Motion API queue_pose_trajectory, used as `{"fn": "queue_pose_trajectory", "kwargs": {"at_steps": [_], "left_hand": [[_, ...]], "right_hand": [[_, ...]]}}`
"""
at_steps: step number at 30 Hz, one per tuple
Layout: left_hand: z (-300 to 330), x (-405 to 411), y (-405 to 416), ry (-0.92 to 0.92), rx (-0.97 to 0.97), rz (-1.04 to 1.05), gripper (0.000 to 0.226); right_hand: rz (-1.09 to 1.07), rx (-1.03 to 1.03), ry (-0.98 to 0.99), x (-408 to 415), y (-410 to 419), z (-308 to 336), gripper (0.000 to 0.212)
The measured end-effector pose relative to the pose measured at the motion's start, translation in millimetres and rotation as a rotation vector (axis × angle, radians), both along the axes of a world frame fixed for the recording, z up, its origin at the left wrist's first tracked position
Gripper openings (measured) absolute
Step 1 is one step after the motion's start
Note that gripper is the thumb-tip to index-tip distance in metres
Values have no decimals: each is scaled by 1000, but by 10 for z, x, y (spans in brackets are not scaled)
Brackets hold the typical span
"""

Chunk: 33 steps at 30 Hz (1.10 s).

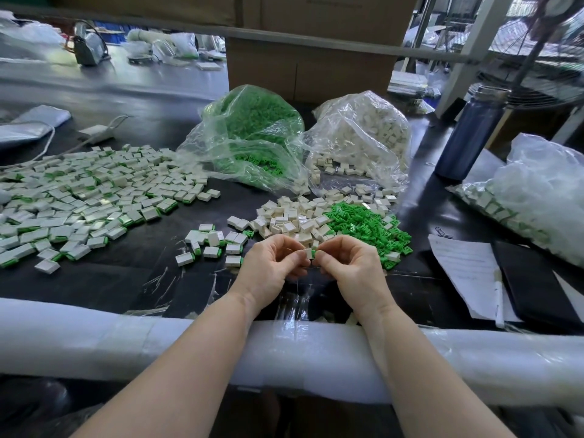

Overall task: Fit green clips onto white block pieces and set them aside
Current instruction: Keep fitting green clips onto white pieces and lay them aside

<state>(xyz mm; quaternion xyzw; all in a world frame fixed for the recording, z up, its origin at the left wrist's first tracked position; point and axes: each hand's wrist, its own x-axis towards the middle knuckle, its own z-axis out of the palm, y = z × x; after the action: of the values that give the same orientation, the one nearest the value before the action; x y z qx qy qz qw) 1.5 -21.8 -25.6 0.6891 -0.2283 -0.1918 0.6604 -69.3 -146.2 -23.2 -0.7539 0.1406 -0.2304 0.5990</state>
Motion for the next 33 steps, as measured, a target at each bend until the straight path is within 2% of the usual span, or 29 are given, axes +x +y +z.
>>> {"fn": "queue_pose_trajectory", "kwargs": {"at_steps": [6, 11, 16, 33], "left_hand": [[6, 4, 4, -23, 27, -13, 10], [-1, -6, -8, -59, 77, -2, 13], [1, -15, -11, -76, 85, 4, 16], [0, -21, 21, -101, 137, -51, 23]], "right_hand": [[41, 43, -8, -6, 10, 5, 18], [52, -4, 23, -2, 18, -5, 18], [47, -26, 34, 10, 23, -14, 26], [107, 47, 62, -9, 3, -3, 26]]}}
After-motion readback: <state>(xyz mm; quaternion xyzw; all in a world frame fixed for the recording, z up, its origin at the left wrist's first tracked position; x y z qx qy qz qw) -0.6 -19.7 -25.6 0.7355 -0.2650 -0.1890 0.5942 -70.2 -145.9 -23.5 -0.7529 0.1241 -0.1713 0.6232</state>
